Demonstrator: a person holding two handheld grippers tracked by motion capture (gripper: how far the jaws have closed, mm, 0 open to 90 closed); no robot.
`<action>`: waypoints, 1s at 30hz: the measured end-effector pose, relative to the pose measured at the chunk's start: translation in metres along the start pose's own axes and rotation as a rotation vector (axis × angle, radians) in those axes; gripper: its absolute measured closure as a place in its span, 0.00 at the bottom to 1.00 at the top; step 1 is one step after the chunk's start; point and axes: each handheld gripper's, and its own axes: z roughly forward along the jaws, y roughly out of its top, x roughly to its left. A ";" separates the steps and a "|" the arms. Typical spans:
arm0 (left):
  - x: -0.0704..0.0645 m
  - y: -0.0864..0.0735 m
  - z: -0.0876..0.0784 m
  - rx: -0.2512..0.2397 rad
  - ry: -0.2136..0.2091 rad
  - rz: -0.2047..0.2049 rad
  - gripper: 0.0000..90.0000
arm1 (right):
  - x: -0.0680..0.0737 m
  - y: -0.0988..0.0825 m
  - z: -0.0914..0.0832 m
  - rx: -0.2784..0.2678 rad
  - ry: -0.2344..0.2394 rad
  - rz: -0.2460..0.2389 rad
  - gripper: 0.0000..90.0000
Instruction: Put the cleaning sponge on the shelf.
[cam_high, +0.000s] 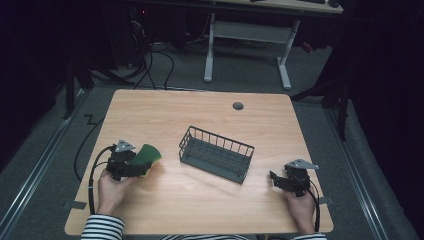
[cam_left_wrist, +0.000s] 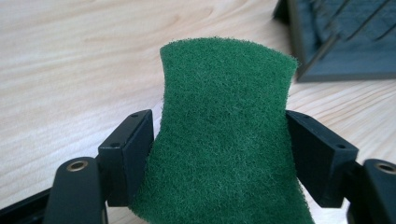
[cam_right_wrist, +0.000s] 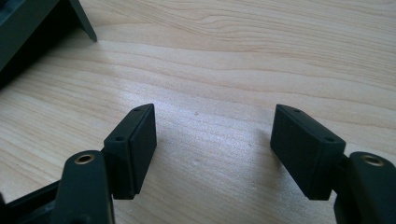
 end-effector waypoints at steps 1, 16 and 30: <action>-0.002 0.002 -0.002 -0.003 -0.002 -0.001 0.31 | 0.000 0.000 0.000 0.001 0.001 0.000 0.35; -0.027 0.035 -0.030 -0.028 -0.069 0.009 0.31 | 0.000 0.000 0.000 0.001 0.003 -0.002 0.35; -0.043 0.071 -0.033 -0.054 -0.086 0.024 0.31 | 0.000 0.000 0.000 0.000 0.003 0.000 0.35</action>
